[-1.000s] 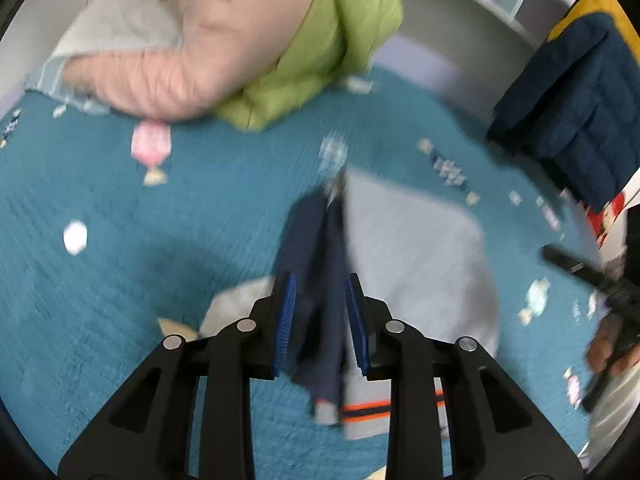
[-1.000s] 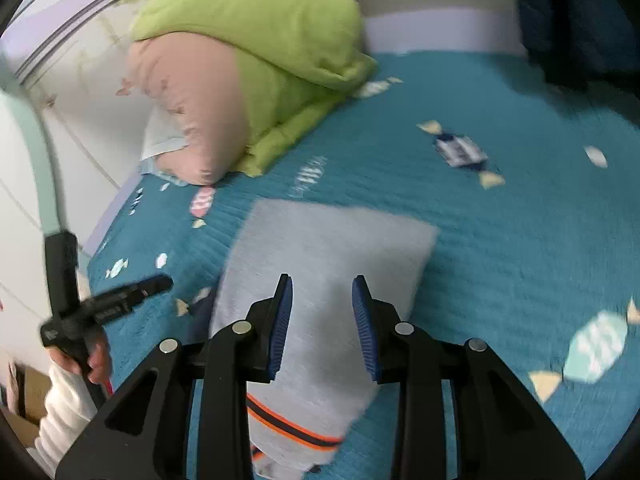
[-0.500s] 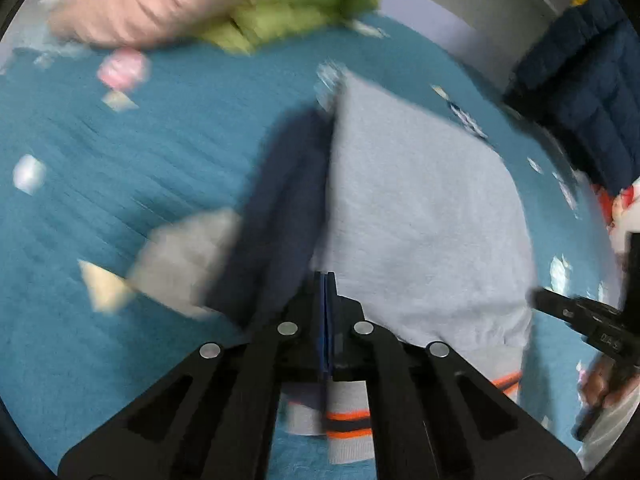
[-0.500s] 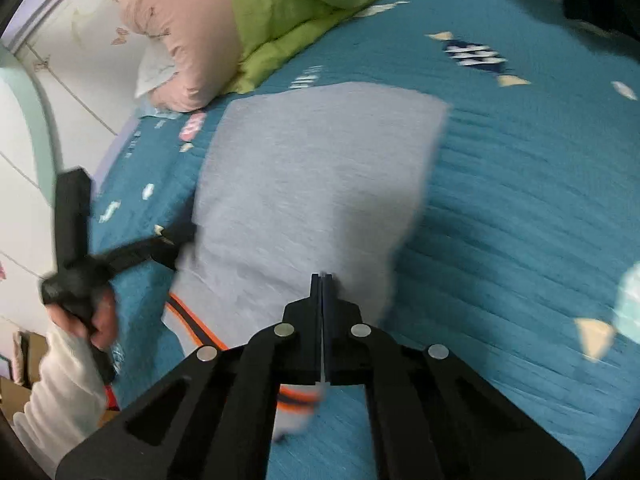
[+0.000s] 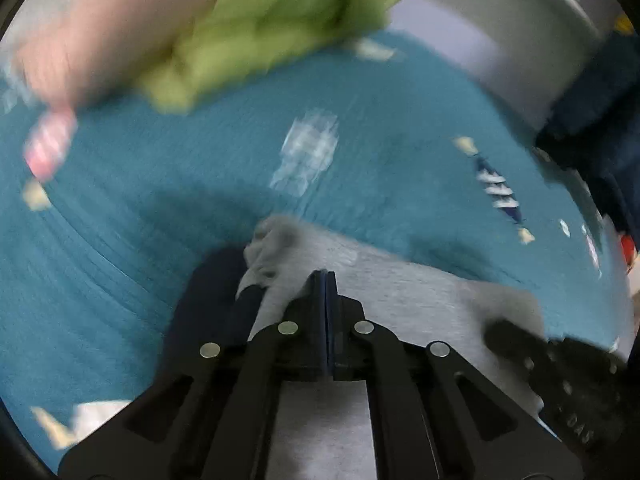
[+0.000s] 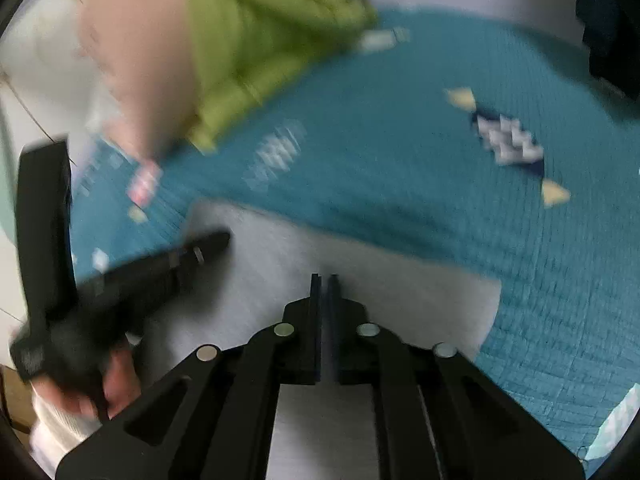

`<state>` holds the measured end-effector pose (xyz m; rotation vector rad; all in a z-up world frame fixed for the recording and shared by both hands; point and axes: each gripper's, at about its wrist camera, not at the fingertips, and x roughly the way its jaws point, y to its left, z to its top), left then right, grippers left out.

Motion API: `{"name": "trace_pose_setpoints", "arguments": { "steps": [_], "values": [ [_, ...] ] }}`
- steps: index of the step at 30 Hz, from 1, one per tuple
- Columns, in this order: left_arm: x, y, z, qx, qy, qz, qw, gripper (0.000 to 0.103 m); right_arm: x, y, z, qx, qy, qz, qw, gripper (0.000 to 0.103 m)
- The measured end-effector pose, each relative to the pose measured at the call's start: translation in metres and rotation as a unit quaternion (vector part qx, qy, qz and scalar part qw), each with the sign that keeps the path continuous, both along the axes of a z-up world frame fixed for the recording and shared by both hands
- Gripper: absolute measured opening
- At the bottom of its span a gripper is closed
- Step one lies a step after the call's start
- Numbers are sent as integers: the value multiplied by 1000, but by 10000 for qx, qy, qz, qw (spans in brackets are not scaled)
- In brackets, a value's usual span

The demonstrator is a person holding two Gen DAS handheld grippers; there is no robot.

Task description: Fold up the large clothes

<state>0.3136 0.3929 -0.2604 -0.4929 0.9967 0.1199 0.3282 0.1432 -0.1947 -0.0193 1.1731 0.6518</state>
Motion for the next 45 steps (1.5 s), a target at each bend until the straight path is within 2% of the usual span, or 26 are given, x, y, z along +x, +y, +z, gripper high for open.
{"name": "trace_pose_setpoints", "arguments": {
  "steps": [1, 3, 5, 7, 8, 10, 11, 13, 16, 19, 21, 22, 23, 26, 29, 30, 31, 32, 33, 35, 36, 37, 38, 39, 40, 45],
  "values": [
    [-2, 8, 0, -201, -139, 6, 9997, 3, -3, -15, 0, 177, 20, -13, 9998, 0],
    [-8, 16, 6, -296, -220, -39, 9993, 3, -12, -39, 8, 503, 44, 1, 9987, 0],
    [-15, 21, 17, -5, -289, -54, 9996, 3, -26, -64, 21, 275, -240, -79, 9993, 0],
    [-20, 22, 32, 587, -233, 173, 9979, 3, -41, -79, 30, -75, -337, -134, 9993, 6],
    [-24, 21, 42, 962, -207, 281, 9948, 3, -48, -83, 33, -106, -387, -133, 9991, 6],
    [-35, 16, 58, 1455, -174, 359, 9885, 3, -64, -89, 43, 126, -474, -108, 9987, 6],
    [-44, 12, 64, 1491, -171, 176, 9885, 3, -76, -88, 53, 357, -536, -99, 9979, 6],
    [-62, -1, 74, 1541, -244, -28, 9878, 3, -91, -76, 64, 629, -575, -26, 9964, 6],
    [-100, -24, 71, 1407, -316, -249, 9892, 3, -104, -47, 62, 702, -490, 32, 9963, 6],
    [-134, -40, 45, 1169, -46, -311, 9926, 4, -120, -23, 33, 637, 133, 47, 9979, 6],
    [-159, -46, 14, 1052, 299, -272, 9936, 2, -135, -24, 13, 514, 445, 55, 9977, 6],
    [-171, -49, 7, 1069, 143, -256, 9938, 2, -144, -29, 9, 529, 362, 11, 9979, 5],
    [-186, -52, 5, 1092, -12, -248, 9937, 2, -150, -33, 8, 583, 310, -11, 9978, 4],
    [-211, -55, 4, 842, 8, -65, 9964, 2, -158, -50, 10, 836, 555, -224, 9947, 3],
    [-220, -59, 10, 860, 116, 136, 9961, 4, -172, -60, 14, 804, 746, -68, 9939, 3],
    [-221, -61, 11, 940, 243, 171, 9951, 12, -178, -63, 17, 769, 678, 1, 9947, 3],
    [-222, -64, 12, 1065, 370, 233, 9933, 43, -181, -65, 19, 749, 634, 39, 9952, 3],
    [-224, -66, 13, 1282, 505, 384, 9897, 58, -185, -69, 23, 740, 629, 33, 9953, 3],
    [-228, -67, 17, 1463, 505, 556, 9864, 67, -186, -72, 26, 757, 654, -4, 9950, 4],
    [-236, -70, 25, 1288, 362, 548, 9895, 67, -186, -82, 36, 785, 645, -175, 9947, 10],
    [-238, -71, 28, 1214, 341, 541, 9905, 69, -187, -88, 44, 791, 570, -261, 9949, 18],
    [-241, -76, 36, 1216, 333, 592, 9903, 75, -189, -93, 50, 781, 484, -317, 9953, 38],
    [-244, -81, 41, 1265, 310, 621, 9895, 78, -191, -100, 60, 717, 283, -442, 9960, 49],
    [-247, -88, 50, 1352, 233, 627, 9886, 83, -194, -108, 69, 654, 56, -598, 9961, 68],
    [-249, -96, 58, 1414, 158, 596, 9880, 86, -198, -117, 79, 644, -152, -730, 9951, 77],
    [-257, -143, 89, 1790, 36, 285, 9834, 89, -214, -151, 120, 383, -861, -1131, 9891, 85]
  ]
}}
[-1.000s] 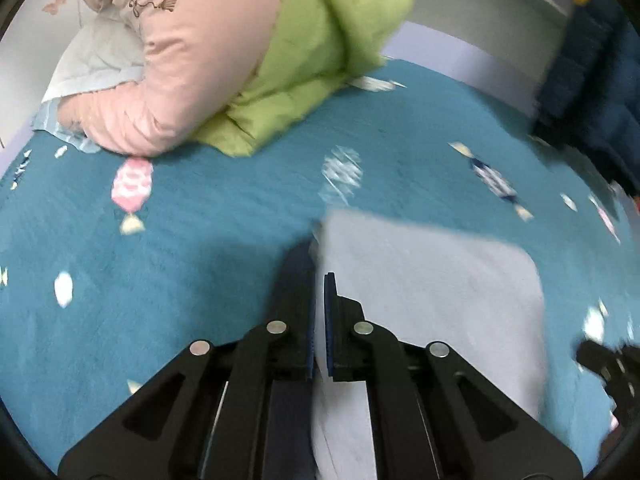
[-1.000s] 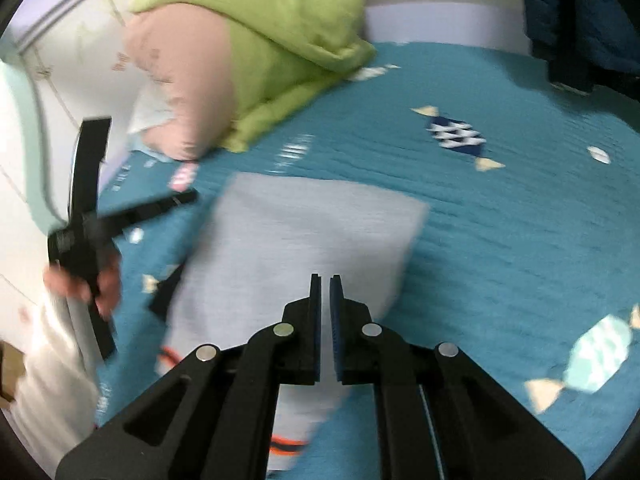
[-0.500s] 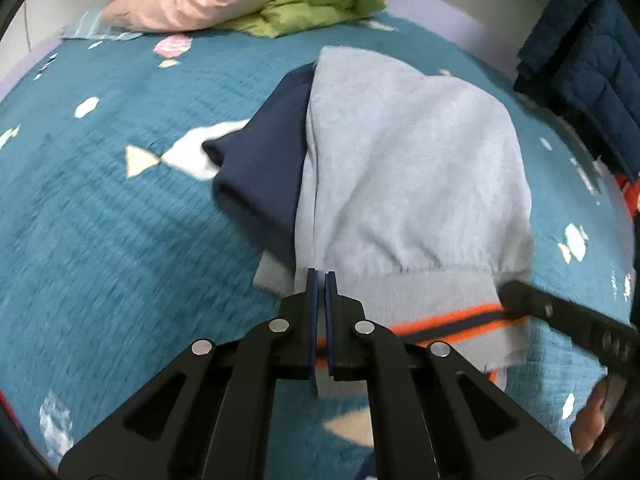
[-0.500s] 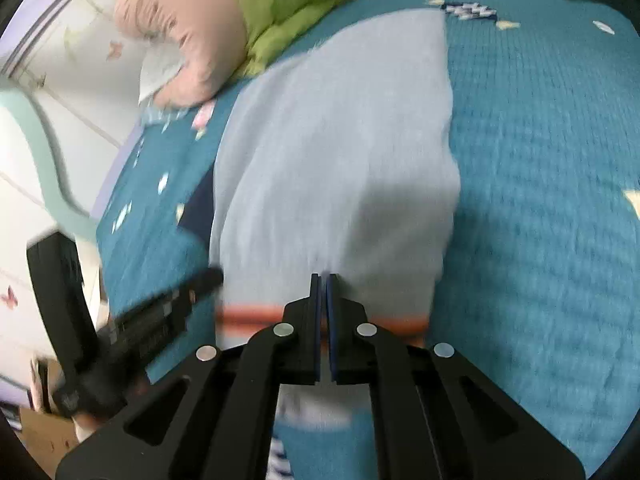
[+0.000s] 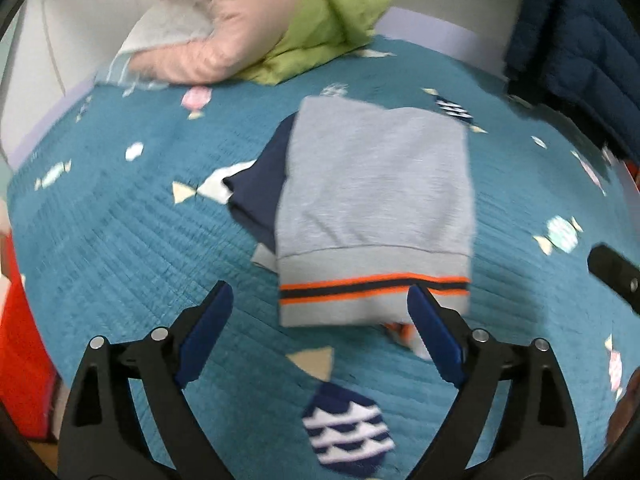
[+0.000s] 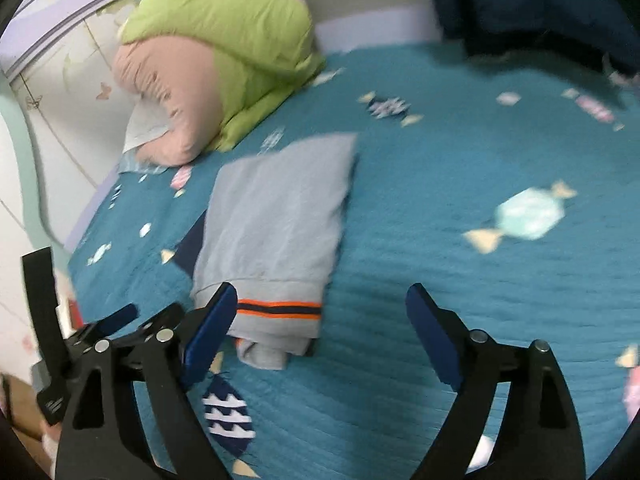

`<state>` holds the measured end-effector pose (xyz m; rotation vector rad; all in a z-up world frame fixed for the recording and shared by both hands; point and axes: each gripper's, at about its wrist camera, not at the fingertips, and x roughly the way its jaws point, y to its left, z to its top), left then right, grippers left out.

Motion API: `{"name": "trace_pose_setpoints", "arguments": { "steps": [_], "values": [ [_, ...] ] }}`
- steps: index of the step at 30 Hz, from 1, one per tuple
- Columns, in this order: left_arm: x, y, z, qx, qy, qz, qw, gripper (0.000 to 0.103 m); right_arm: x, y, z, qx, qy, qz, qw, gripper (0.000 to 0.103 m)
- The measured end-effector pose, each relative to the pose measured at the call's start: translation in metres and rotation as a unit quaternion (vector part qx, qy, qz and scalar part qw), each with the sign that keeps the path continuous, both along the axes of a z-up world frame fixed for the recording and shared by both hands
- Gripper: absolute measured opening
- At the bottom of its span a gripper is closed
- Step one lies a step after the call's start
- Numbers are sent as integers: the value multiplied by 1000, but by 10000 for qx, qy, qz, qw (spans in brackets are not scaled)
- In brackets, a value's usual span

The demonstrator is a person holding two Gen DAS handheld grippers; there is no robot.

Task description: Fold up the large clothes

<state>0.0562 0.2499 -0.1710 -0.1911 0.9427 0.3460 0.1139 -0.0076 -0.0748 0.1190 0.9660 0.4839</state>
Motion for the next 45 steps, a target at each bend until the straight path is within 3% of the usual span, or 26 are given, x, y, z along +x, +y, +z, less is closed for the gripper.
{"name": "trace_pose_setpoints", "arguments": {
  "steps": [3, 10, 15, 26, 45],
  "values": [
    [-8, -26, 16, 31, -69, -159, 9998, 90, -14, -20, 15, -113, -269, -265, 9992, 93],
    [-29, -84, 53, 19, -379, -447, 9983, 92, -41, -60, 37, -430, -425, -612, 9963, 94],
    [-43, -116, 70, 254, -566, -591, 9963, 93, -60, -82, 56, -409, -678, -826, 9934, 94],
    [-66, -151, 104, 167, -913, -668, 9934, 94, -97, -113, 80, -856, -1339, -1393, 9774, 94],
    [-87, -184, 122, 384, -981, -816, 9911, 94, -123, -137, 95, -881, -1646, -1706, 9675, 94]
  ]
}}
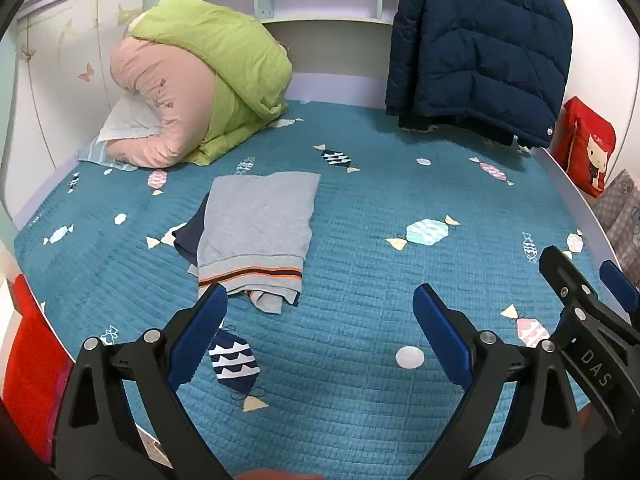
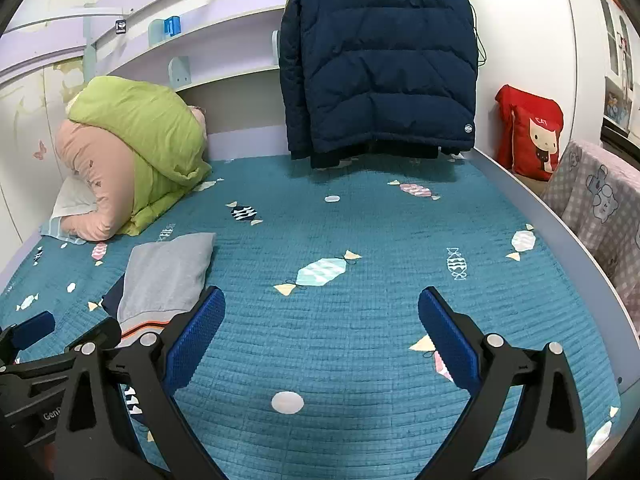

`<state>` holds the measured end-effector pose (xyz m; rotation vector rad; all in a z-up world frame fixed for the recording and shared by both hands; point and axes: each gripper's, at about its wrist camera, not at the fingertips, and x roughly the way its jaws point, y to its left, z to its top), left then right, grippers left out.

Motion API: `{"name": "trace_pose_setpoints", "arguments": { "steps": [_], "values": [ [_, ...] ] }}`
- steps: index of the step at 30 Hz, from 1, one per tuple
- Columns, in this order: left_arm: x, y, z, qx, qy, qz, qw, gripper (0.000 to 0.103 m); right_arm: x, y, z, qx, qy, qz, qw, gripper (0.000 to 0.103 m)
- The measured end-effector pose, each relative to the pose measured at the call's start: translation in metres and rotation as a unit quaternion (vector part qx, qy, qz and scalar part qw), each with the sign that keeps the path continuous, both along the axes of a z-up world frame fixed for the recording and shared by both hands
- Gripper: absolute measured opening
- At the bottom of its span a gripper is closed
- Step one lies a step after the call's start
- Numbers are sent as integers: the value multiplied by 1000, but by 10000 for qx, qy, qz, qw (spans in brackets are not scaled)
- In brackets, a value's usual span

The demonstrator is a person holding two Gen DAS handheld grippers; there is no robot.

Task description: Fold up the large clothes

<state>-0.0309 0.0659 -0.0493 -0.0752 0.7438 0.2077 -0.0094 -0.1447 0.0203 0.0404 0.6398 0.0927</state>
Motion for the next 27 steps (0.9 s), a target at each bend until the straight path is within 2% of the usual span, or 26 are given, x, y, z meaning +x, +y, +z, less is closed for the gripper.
{"name": "trace_pose_setpoints", "arguments": {
  "steps": [27],
  "values": [
    [-7, -13, 6, 102, -222, -164, 9996, 94, -10, -10, 7, -77, -156, -230, 9996, 94]
  ]
}}
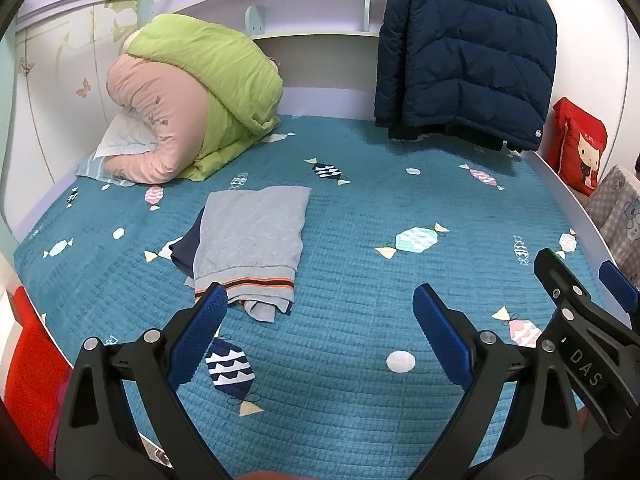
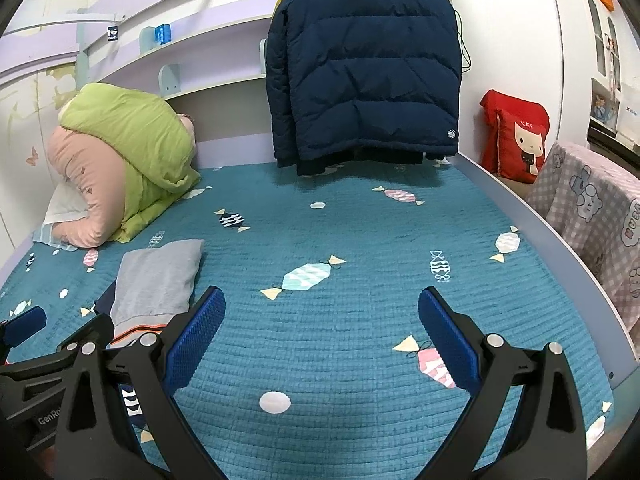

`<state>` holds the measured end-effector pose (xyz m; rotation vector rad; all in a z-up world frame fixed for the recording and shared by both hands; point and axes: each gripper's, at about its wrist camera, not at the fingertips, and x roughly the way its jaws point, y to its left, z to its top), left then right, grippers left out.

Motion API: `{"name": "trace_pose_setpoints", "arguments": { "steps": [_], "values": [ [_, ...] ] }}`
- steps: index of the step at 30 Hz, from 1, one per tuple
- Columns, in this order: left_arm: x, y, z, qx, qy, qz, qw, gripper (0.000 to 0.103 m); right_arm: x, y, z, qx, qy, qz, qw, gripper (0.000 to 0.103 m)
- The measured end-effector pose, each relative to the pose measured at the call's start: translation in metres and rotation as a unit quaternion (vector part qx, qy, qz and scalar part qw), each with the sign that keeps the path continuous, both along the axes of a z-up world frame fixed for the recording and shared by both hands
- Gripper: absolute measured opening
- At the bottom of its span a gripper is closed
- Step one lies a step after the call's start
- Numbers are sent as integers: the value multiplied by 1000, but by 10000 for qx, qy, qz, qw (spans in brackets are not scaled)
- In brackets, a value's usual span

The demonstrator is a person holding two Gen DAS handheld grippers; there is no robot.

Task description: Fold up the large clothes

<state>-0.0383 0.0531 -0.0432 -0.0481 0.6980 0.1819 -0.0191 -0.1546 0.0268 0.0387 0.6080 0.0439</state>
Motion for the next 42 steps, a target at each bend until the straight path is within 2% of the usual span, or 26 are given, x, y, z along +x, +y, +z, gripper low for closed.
{"name": "trace_pose_setpoints", "arguments": {
  "steps": [42],
  "values": [
    [0, -3, 5, 18, -40, -29, 10000, 94, 2, -1, -1, -137, 86, -79, 9998, 94]
  ]
}}
